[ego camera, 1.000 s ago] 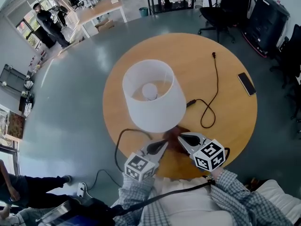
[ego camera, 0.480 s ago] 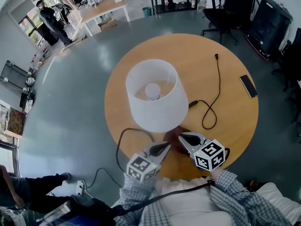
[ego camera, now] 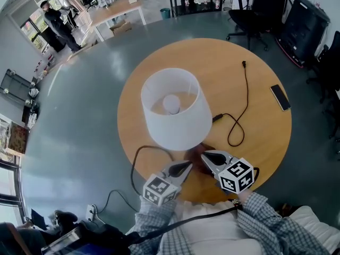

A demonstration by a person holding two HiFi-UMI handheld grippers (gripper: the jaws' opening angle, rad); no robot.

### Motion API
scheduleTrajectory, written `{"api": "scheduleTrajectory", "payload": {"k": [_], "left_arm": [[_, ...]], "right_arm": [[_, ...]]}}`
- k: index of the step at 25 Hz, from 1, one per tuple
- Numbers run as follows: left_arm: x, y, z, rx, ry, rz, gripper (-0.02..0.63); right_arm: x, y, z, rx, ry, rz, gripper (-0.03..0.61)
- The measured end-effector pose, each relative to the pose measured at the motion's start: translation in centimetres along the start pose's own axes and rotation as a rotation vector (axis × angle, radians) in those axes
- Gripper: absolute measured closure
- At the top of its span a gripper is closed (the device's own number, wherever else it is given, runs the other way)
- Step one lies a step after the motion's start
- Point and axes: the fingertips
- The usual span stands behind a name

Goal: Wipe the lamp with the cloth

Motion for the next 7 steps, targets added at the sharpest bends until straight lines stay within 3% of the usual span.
{"api": "scheduleTrajectory", "payload": {"k": [7], "left_arm": [[0.10, -0.04, 0.05, 0.002, -0.004, -0.005, 0.609]], "right_arm": [[-0.05, 0.04, 0.08, 0.006, 0.003, 0.006, 0.574]]}}
Point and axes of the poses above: the fingertips, and each gripper's own axes: y forward along the fingers, z to its left, x out of its top, and after that the axes turned 12 degrees about -y, right-handed
